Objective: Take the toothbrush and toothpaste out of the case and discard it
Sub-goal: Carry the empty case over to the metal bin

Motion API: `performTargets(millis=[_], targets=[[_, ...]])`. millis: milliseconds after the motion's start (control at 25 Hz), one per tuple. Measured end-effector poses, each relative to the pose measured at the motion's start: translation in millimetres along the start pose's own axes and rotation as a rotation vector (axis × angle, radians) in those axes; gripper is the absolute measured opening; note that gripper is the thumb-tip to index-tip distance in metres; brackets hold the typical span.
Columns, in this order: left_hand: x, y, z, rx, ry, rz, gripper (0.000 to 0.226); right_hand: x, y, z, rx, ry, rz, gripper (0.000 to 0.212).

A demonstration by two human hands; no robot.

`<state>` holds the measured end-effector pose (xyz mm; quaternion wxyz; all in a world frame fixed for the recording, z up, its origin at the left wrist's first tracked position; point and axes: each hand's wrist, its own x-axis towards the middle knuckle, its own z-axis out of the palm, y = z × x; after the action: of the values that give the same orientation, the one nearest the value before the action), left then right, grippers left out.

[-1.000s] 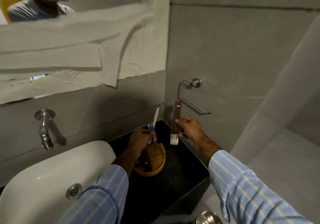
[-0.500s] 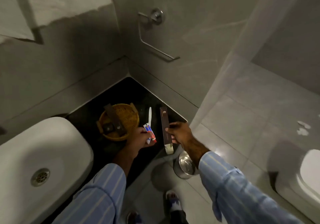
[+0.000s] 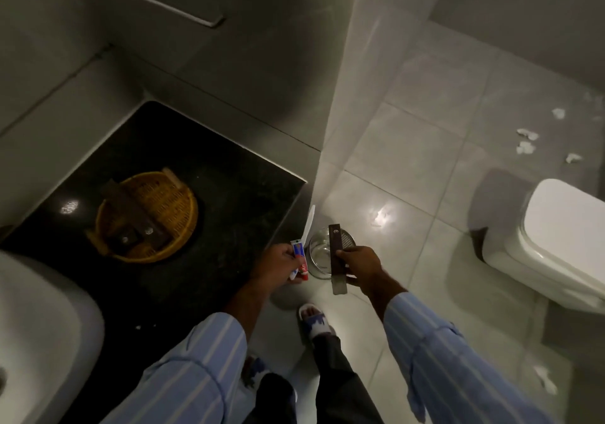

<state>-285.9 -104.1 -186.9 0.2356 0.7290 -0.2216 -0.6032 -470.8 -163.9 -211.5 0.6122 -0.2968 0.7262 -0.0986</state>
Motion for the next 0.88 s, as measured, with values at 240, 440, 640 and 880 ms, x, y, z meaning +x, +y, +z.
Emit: performTargets(millis=[240,440,640,880], targets=[[16,-7,13,0.059,-0.002,-0.042,0.018,47,16,-17,0.076,0.023,0.097,0.03],[26,-15,14,0.087,0.031,-0.048,0.023,69,12,-29,0.149,0.023,0.135,0.029],[21,-5,6,0.075,-0.006,-0.045,0.013,46,-28,-29,-0.363,0.057,-0.199,0.031],[1,27,-37,0.188,-0.007,0.113,0.014,-27,-116,11,-0.937,-0.314,-0.986,0.024]])
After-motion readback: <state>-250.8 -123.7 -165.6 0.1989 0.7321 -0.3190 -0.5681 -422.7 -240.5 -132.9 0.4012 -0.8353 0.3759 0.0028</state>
